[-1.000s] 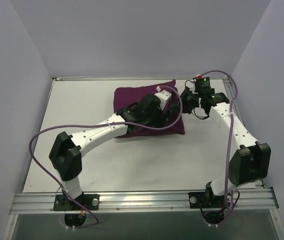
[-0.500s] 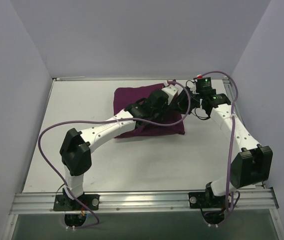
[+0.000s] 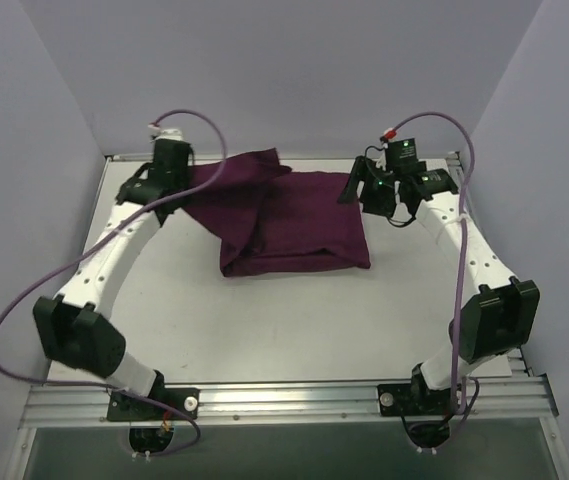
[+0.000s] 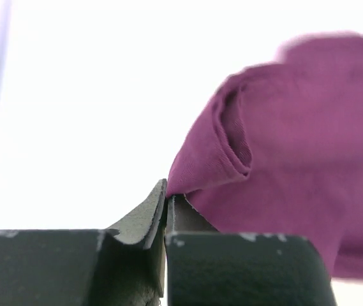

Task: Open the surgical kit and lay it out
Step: Open the surgical kit at the center of the board.

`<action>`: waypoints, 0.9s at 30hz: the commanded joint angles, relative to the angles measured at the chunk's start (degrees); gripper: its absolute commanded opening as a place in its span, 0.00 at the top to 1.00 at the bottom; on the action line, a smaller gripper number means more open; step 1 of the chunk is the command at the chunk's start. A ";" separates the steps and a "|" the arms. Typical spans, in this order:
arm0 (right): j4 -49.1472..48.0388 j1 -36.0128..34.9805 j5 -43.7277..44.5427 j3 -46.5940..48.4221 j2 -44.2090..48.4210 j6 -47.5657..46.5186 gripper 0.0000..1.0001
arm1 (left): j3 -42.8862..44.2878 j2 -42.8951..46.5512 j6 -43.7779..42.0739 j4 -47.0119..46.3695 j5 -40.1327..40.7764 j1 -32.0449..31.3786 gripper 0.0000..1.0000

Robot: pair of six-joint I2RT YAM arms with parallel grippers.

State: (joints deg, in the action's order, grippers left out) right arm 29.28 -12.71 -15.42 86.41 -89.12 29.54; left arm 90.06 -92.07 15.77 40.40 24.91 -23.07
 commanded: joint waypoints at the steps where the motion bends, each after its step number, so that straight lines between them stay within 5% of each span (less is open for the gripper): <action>1: -0.97 -6.08 2.33 0.34 -3.50 -5.71 0.34 | -4.08 9.62 4.70 8.97 7.78 10.18 0.98; 3: -2.99 -11.42 3.90 1.21 -5.00 -6.59 0.34 | -6.90 12.35 4.97 10.57 10.85 15.14 0.91; 4: -3.61 -13.37 4.43 1.74 -7.10 -7.04 0.33 | -9.27 12.79 5.06 11.97 12.43 17.42 0.72; 6: -3.88 -16.54 5.48 4.97 -9.65 -7.48 0.32 | -11.39 13.59 4.71 12.85 14.47 22.35 0.05; 10: -5.55 -23.92 8.47 9.81 -16.93 -10.72 0.30 | -14.73 14.11 4.09 12.87 8.59 25.53 0.06; 16: -8.53 -26.05 6.37 13.17 -23.63 -10.21 0.37 | -16.41 15.52 7.60 12.42 -5.28 24.48 0.06; 27: -10.03 -30.18 5.14 19.14 -28.91 -11.17 0.25 | -18.87 12.54 7.61 10.13 -14.79 23.69 0.06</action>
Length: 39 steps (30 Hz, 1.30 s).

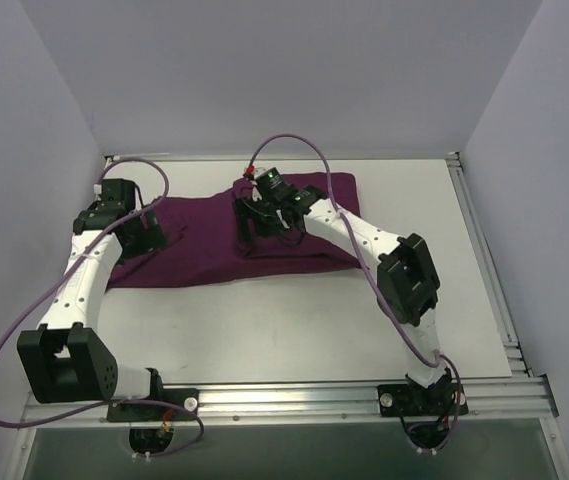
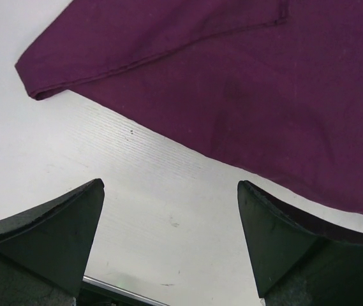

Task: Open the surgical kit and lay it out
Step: Open the surgical kit at the center of the board.

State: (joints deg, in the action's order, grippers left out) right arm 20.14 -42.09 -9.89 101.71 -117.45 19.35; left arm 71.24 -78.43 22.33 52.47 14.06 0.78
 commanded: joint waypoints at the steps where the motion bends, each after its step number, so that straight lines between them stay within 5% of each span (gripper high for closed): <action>1: -0.89 -1.15 -0.83 4.28 -1.55 -0.99 0.25 | 0.04 -1.28 1.05 -2.19 -4.39 -0.16 0.05; 15: 2.01 -1.68 0.31 6.92 -7.71 -0.11 0.45 | 2.15 -2.78 -0.62 -3.25 -6.59 -0.16 0.04; 18: 4.63 -1.77 0.75 10.34 -9.73 -0.63 0.60 | 2.23 -3.22 -0.79 -3.25 -6.86 -0.16 0.04; 19: 5.69 -1.68 1.88 11.57 -9.90 -1.33 0.84 | 2.32 -3.39 -0.88 -3.25 -6.86 -0.16 0.04; 20: 6.48 -1.42 5.72 12.36 -9.30 -1.34 0.98 | 2.50 -3.48 -0.97 -3.25 -6.86 -0.16 0.04; 22: 6.23 0.77 9.35 11.67 -5.79 -0.64 1.00 | 2.94 -3.83 -0.97 -3.51 -6.86 -0.16 0.04; 29: 3.87 22.10 29.30 -2.46 10.55 3.32 1.00 | 3.20 -5.06 0.26 -4.30 -8.88 -0.16 0.04; 35: -6.85 43.98 42.82 -16.80 20.06 -4.74 1.00 | 2.32 -6.29 0.79 -4.57 -10.02 -0.16 0.04; 37: -13.07 46.21 49.58 -18.91 20.59 -12.62 0.81 | 2.67 -6.73 0.79 -4.57 -10.20 -0.16 0.04; 38: -14.07 48.48 49.18 -20.14 20.42 -13.54 0.53 | 2.67 -6.82 0.79 -4.65 -10.11 -0.16 0.04; 39: -12.95 49.20 48.48 -19.02 17.72 -12.60 0.01 | 2.67 -6.91 0.88 -4.74 -9.94 -0.16 0.05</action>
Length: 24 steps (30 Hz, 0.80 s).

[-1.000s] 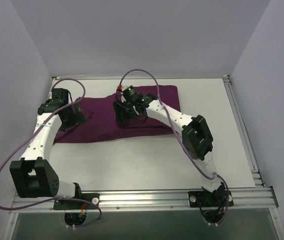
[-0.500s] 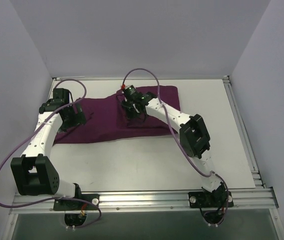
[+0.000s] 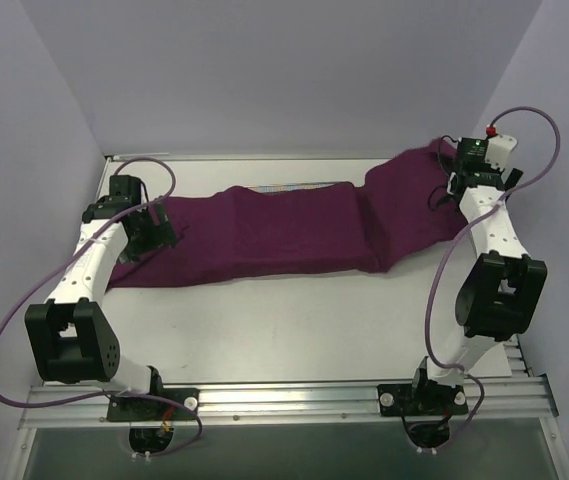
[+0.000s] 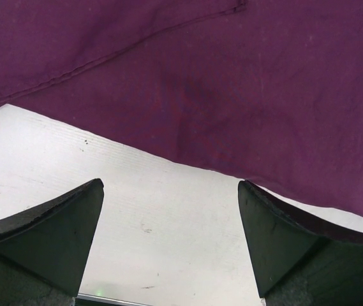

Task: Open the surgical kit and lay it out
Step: Open the surgical kit at the center of the board.

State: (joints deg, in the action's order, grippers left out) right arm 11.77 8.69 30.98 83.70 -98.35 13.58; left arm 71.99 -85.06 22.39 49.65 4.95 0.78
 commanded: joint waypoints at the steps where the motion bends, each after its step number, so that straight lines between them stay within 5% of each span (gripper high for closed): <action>1: 3.18 -1.13 6.56 1.44 -3.15 -2.99 0.00 | 2.02 -0.63 0.90 -1.92 -0.82 -0.16 0.05; 4: 9.49 -3.31 -4.08 7.18 -6.34 0.30 0.00 | 2.72 -1.95 0.90 -1.22 0.41 -0.16 0.06; 8: 3.70 -15.87 1.87 0.77 0.95 3.46 0.00 | 2.90 -3.80 0.02 -1.66 2.69 -0.16 0.06; 15: 10.46 -26.34 -11.46 0.16 7.45 9.26 0.00 | 5.09 -9.50 -7.62 -4.47 5.41 -3.23 0.06; 19: 12.31 -32.58 -14.45 -3.19 11.94 11.37 0.03 | 6.94 -15.47 -12.19 -6.13 10.86 -5.52 0.00; 24: 14.07 -37.33 -17.09 -5.47 16.42 11.64 0.09 | 8.78 -19.70 -13.34 -12.80 17.73 -7.63 0.05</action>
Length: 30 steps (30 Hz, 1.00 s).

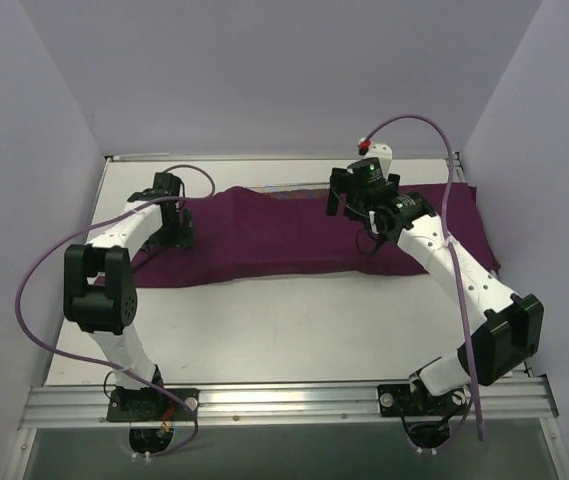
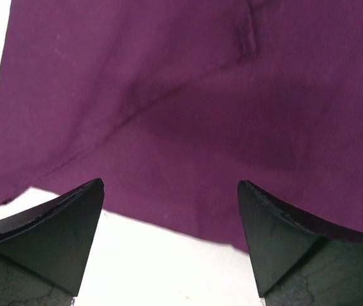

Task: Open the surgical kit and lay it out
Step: Open the surgical kit at the center of the board.

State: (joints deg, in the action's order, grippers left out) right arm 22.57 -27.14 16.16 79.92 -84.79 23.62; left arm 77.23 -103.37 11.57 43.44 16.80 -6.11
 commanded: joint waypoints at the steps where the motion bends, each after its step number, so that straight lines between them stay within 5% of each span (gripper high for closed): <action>1: 2.84 -1.69 -2.54 -2.48 3.75 1.43 0.09 | 3.89 -2.87 -2.61 -7.66 5.88 -0.83 0.05; 10: 2.57 -1.61 -2.36 -9.96 10.79 0.91 0.08 | 11.97 -13.77 -4.63 -14.17 15.28 -1.80 0.10; 30: 0.55 -1.34 -5.00 -12.59 9.30 2.57 0.08 | 19.09 -19.92 -0.59 -13.83 6.57 -2.77 0.12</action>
State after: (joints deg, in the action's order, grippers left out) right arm 24.14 -28.86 11.33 68.23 -75.53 25.54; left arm 91.79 -121.84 9.78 29.21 23.55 -8.80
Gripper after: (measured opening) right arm 0.923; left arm 0.880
